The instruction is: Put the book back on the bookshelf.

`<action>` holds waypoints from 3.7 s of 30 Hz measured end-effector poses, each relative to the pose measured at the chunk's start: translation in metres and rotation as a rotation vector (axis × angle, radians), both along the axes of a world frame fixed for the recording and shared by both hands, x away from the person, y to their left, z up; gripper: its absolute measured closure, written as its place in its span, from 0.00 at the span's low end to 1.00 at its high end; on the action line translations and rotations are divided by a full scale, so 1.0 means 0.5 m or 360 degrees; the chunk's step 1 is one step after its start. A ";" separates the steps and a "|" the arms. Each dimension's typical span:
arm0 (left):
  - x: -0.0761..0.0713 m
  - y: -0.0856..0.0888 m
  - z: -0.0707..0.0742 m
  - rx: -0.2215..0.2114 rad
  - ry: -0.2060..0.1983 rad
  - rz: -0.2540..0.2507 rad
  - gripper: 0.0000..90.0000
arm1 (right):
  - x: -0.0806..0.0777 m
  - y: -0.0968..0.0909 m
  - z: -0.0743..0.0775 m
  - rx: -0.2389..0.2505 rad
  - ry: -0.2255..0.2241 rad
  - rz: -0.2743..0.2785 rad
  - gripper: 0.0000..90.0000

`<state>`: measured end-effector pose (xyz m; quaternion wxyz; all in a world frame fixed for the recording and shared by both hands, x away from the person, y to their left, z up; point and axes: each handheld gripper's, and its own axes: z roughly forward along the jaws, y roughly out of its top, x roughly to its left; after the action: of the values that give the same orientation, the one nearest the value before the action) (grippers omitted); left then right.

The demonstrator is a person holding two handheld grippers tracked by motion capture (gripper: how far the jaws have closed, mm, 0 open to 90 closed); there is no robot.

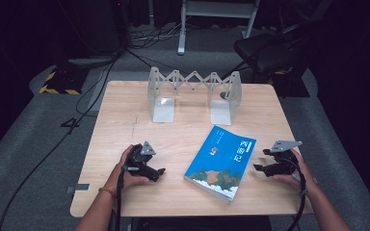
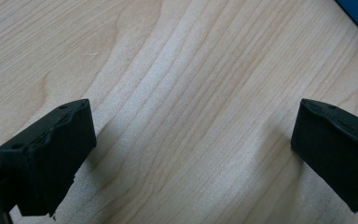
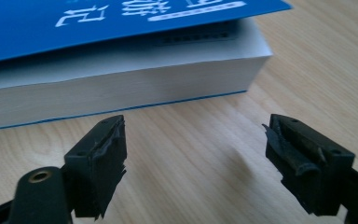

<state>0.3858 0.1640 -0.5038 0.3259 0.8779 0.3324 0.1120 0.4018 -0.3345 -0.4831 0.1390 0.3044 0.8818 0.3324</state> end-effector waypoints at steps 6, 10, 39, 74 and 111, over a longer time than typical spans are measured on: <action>0.000 0.002 -0.002 -0.0010 -0.0015 -0.0006 0.00 | -0.011 0.030 0.005 -0.0009 0.0019 0.0058 0.25; 0.000 0.003 -0.003 -0.0018 -0.0023 -0.0001 0.00 | -0.014 0.046 -0.001 -0.0035 0.0043 0.0095 0.27; -0.012 -0.009 0.018 -0.0021 0.0032 -0.0133 0.24 | -0.011 0.073 0.058 0.0083 -0.0086 0.0074 0.26; -0.148 -0.358 0.080 -0.0018 -0.0335 -0.0362 0.35 | 0.018 0.163 0.124 0.0185 -0.0188 0.0026 0.26; -0.088 -0.147 0.128 -0.0051 -0.0371 -0.0507 0.86 | -0.014 0.198 0.108 0.0205 -0.0217 0.0466 0.24</action>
<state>0.3420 0.0907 -0.4398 0.3899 0.8951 0.1509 0.1546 0.3950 -0.2353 -0.4291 0.1288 0.1577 0.8821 0.4248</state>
